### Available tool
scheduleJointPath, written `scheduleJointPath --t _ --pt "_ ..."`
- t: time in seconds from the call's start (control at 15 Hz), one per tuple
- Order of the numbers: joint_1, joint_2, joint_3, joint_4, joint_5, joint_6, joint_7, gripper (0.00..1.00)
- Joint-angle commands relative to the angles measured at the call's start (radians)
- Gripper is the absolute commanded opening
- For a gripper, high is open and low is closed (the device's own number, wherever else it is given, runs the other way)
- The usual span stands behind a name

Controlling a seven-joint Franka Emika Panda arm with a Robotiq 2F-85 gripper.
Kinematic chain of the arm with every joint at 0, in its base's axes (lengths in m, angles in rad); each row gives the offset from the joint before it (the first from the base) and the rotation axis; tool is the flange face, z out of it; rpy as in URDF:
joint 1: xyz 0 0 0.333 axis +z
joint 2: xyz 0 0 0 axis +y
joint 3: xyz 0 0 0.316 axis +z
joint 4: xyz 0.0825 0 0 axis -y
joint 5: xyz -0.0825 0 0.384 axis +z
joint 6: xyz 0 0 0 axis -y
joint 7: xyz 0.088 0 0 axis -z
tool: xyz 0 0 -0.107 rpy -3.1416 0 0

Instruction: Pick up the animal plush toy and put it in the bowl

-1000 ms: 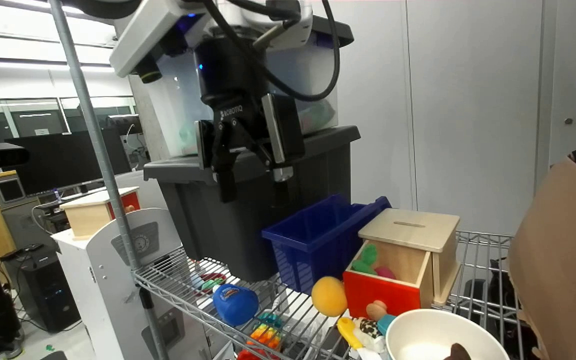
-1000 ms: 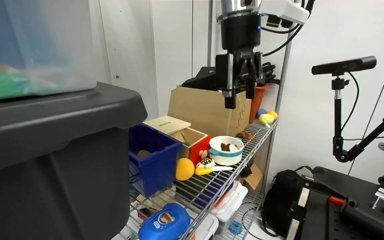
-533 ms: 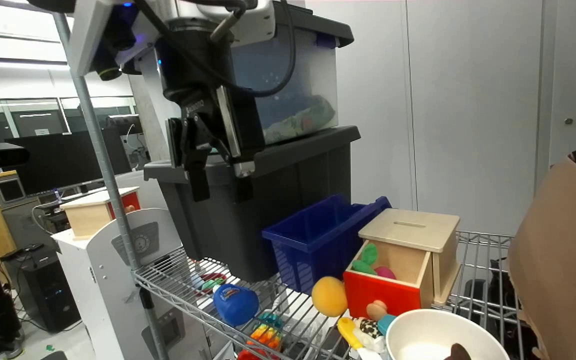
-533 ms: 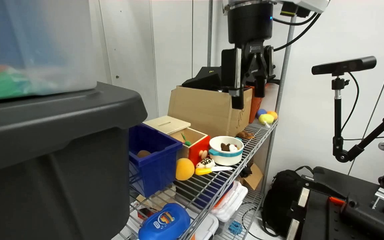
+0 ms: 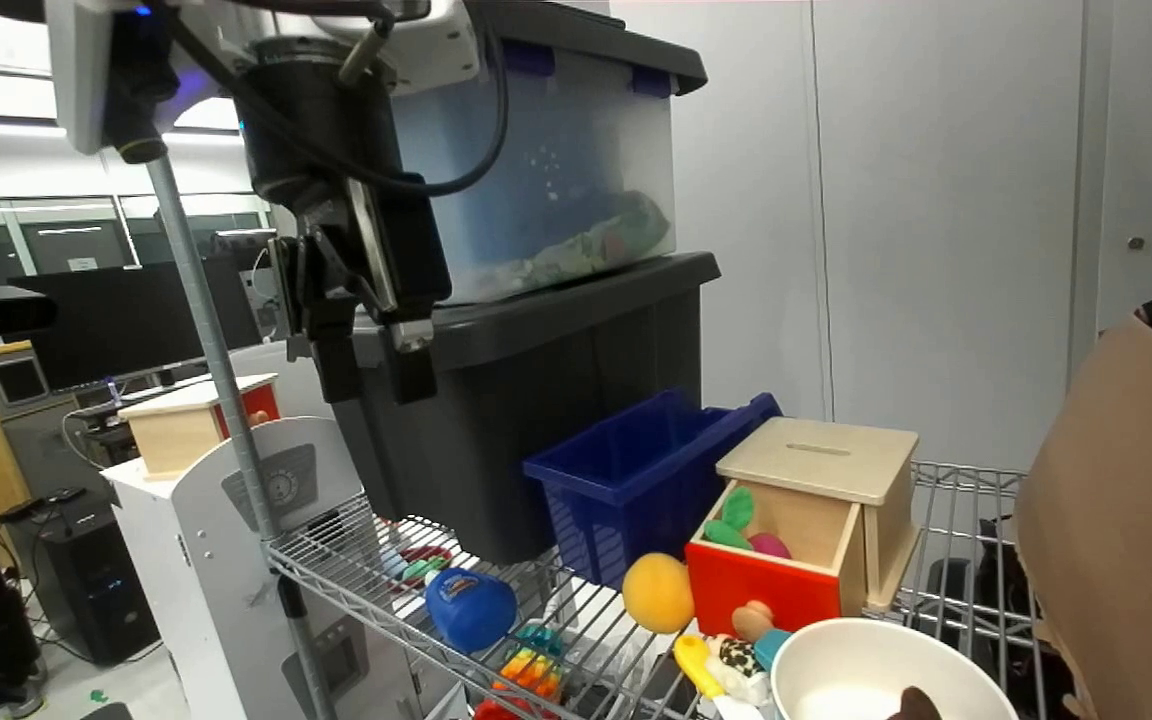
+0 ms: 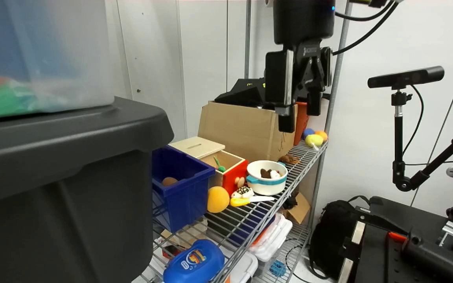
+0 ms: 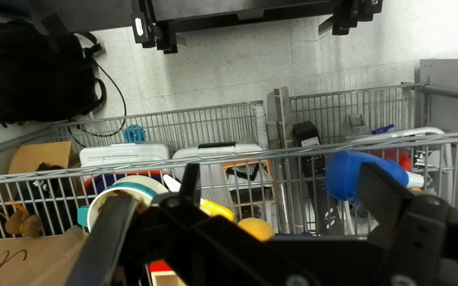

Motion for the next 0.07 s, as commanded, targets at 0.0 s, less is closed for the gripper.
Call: scheduleJointPath --t 0.0 --pt "0.0 0.002 -0.001 0.002 0.0 -0.002 -0.001 1.0"
